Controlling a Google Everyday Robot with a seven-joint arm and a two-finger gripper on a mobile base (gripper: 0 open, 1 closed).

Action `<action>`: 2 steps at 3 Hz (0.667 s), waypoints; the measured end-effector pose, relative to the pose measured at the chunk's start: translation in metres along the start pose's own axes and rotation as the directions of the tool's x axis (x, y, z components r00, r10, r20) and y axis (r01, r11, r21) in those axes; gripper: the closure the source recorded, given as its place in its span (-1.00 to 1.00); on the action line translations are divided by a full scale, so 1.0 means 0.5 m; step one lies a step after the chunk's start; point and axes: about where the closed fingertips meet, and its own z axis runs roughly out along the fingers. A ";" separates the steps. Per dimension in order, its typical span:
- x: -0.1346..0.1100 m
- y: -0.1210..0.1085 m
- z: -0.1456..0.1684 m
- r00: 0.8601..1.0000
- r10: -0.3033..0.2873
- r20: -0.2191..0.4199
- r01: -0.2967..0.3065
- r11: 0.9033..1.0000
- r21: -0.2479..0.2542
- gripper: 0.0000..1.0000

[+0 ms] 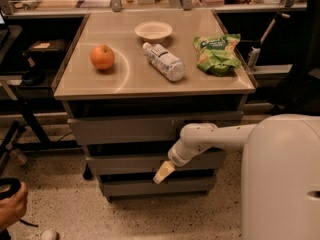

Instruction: Open middle drawer

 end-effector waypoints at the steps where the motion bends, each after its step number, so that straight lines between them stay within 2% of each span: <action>1: 0.001 -0.001 0.001 1.000 0.000 -0.001 0.000 1.000 0.000 -0.69; 2: 0.001 -0.001 0.002 1.000 0.000 -0.001 0.000 1.000 0.000 -0.22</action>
Offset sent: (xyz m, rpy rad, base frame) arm 0.0004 -0.0002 -0.0008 -0.0004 0.0007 -0.0001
